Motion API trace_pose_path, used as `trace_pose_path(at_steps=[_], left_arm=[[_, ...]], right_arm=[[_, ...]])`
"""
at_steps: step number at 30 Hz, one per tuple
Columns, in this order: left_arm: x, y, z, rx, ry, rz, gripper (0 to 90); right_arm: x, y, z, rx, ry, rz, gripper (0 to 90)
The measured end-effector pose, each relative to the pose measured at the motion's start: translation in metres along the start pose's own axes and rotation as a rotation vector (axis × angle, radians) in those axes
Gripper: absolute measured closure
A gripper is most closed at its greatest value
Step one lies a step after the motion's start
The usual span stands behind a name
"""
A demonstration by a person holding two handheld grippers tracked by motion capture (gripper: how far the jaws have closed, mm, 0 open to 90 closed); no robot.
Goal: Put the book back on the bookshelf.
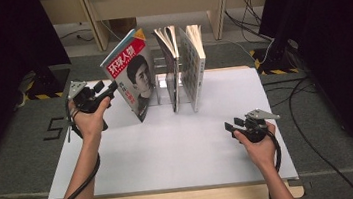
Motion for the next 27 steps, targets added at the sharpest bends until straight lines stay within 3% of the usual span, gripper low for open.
trace_pose_path(at_steps=[19,27], left_arm=[[-0.025,-0.013,-0.005,-0.019,-0.005,-0.064,37.0],[-0.035,-0.019,-0.006,-0.045,-0.019,-0.082,35.1]], right_arm=[[-0.001,0.001,0.0,0.0,-0.003,0.0,52.1],[-0.001,0.001,-0.001,0.002,-0.003,0.003,52.2]])
Point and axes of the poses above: each handheld gripper's, and its own axes: x roughly forward along the jaws, y roughly out of its top, z roughly to its right, the point moved 4 cm from there along x, roughly forward along the jaws, and after that the axes turned 13 degrees about z, right-handed, at the moved point
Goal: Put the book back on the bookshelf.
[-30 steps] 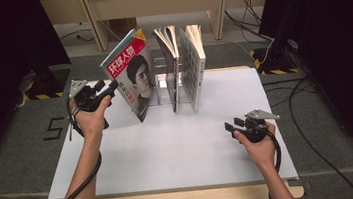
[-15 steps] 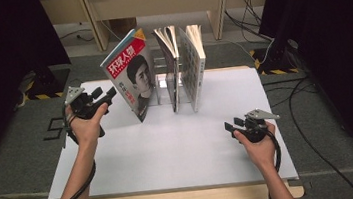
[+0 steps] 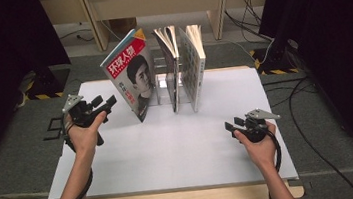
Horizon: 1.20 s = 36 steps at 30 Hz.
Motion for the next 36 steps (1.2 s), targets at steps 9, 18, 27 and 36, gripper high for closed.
trace_pose_path(at_steps=[9,18,27,36], left_arm=[[-0.009,-0.003,0.002,0.007,-0.012,0.0,33.8],[-0.02,-0.004,0.001,0.011,-0.012,-0.008,33.5],[-0.031,-0.007,-0.002,0.024,-0.008,-0.023,33.6],[-0.043,-0.012,-0.005,0.02,-0.012,-0.041,33.4]], right_arm=[[0.001,0.0,-0.001,0.002,0.001,-0.003,52.2],[0.0,0.0,-0.001,0.002,0.002,-0.002,52.2],[0.001,-0.001,-0.001,0.003,0.001,-0.004,52.2],[0.0,0.0,-0.001,0.001,0.0,-0.003,52.2]])
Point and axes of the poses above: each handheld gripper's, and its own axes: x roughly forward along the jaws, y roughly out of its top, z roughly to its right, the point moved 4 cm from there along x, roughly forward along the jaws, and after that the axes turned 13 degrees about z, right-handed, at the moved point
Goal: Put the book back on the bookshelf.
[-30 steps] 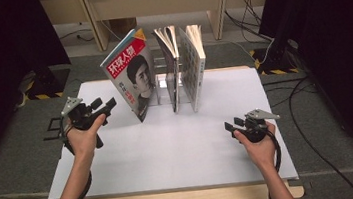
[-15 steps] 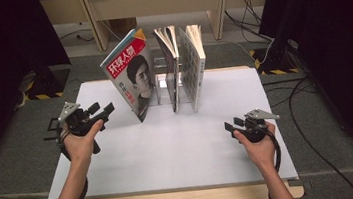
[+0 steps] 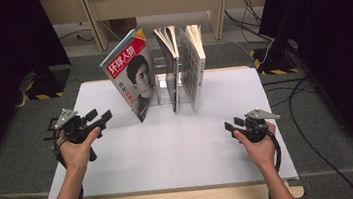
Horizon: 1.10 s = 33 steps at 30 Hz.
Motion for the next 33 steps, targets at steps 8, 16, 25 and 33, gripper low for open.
trace_pose_path(at_steps=[8,16,25,33], left_arm=[[-0.011,-0.003,-0.003,-0.002,0.005,-0.006,33.4],[-0.022,-0.012,-0.002,-0.001,0.001,-0.029,33.4],[-0.039,-0.021,-0.004,0.001,0.001,-0.035,33.4],[-0.052,-0.033,-0.011,-0.002,0.013,-0.045,33.8]], right_arm=[[0.0,0.001,0.001,-0.004,0.0,0.008,52.2],[-0.001,0.001,0.002,-0.005,-0.004,0.009,52.1],[-0.001,0.001,0.002,-0.004,-0.003,0.008,52.1],[-0.001,0.0,0.002,0.001,-0.006,0.004,52.0]])
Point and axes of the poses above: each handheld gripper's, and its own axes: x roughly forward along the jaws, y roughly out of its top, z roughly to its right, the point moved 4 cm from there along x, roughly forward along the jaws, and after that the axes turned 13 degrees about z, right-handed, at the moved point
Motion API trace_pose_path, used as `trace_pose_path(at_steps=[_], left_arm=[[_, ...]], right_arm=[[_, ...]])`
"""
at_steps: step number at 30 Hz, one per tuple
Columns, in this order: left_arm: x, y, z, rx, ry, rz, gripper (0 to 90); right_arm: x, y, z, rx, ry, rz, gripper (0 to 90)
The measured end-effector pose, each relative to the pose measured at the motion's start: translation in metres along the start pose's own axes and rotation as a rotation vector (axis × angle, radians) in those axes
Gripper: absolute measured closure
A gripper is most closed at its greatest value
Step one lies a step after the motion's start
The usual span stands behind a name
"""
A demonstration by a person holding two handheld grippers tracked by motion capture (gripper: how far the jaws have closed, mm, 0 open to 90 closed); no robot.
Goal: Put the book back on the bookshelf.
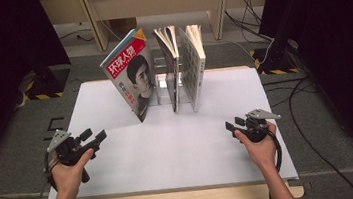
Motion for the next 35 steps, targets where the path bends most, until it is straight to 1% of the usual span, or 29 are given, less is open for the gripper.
trace_pose_path(at_steps=[2,6,8,11,13,14,16,17,18,20,23,25,29,33,35], left_arm=[[-0.003,-0.004,-0.004,-0.002,0.009,-0.004,33.8],[-0.008,-0.013,-0.01,0.007,0.021,-0.021,33.7],[-0.011,-0.018,-0.014,0.005,0.027,-0.032,33.6],[-0.014,-0.027,-0.021,0.003,0.049,-0.042,33.6],[-0.016,-0.031,-0.026,0.01,0.068,-0.044,34.0],[-0.017,-0.034,-0.028,0.0,0.075,-0.044,34.3],[-0.017,-0.038,-0.03,-0.008,0.076,-0.049,34.5],[-0.017,-0.039,-0.031,0.005,0.08,-0.057,34.5],[-0.017,-0.04,-0.032,0.01,0.082,-0.059,34.5],[-0.017,-0.041,-0.033,-0.011,0.084,-0.047,34.5],[-0.02,-0.042,-0.034,-0.02,0.087,-0.04,34.5],[-0.023,-0.044,-0.035,-0.015,0.093,-0.036,34.6],[-0.029,-0.048,-0.037,-0.028,0.103,-0.032,34.7],[-0.032,-0.045,-0.037,-0.033,0.107,-0.014,34.9],[-0.032,-0.045,-0.037,-0.026,0.106,-0.014,34.9]], right_arm=[[0.0,0.0,0.001,0.002,-0.002,0.0,52.0],[0.0,-0.001,0.001,0.007,-0.005,-0.003,52.0],[0.0,-0.002,0.001,-0.002,-0.004,-0.003,51.9],[0.0,-0.002,0.002,-0.005,-0.006,-0.004,51.9],[0.0,-0.003,0.002,-0.002,-0.006,-0.005,51.9],[0.001,-0.003,0.003,-0.003,-0.006,-0.006,51.9],[0.001,-0.004,0.002,0.005,-0.006,-0.009,51.9],[0.002,-0.004,0.002,-0.001,-0.003,-0.01,51.9],[0.002,-0.004,0.002,-0.002,-0.003,-0.01,51.9],[0.002,-0.004,0.001,-0.001,-0.002,-0.01,51.9],[0.001,-0.004,0.001,-0.002,-0.002,-0.007,51.8],[0.001,-0.005,0.002,-0.003,-0.003,-0.009,51.8],[0.002,-0.006,0.001,-0.003,0.001,-0.016,51.8],[0.002,-0.005,0.0,-0.008,0.001,-0.01,51.7],[0.001,-0.004,0.0,-0.006,-0.001,-0.01,51.5]])
Point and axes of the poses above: each handheld gripper's, and its own axes: x roughly forward along the jaws, y roughly out of its top, z roughly to its right, the point moved 4 cm from there along x, roughly forward along the jaws, and after that the axes turned 13 degrees about z, right-handed, at the moved point
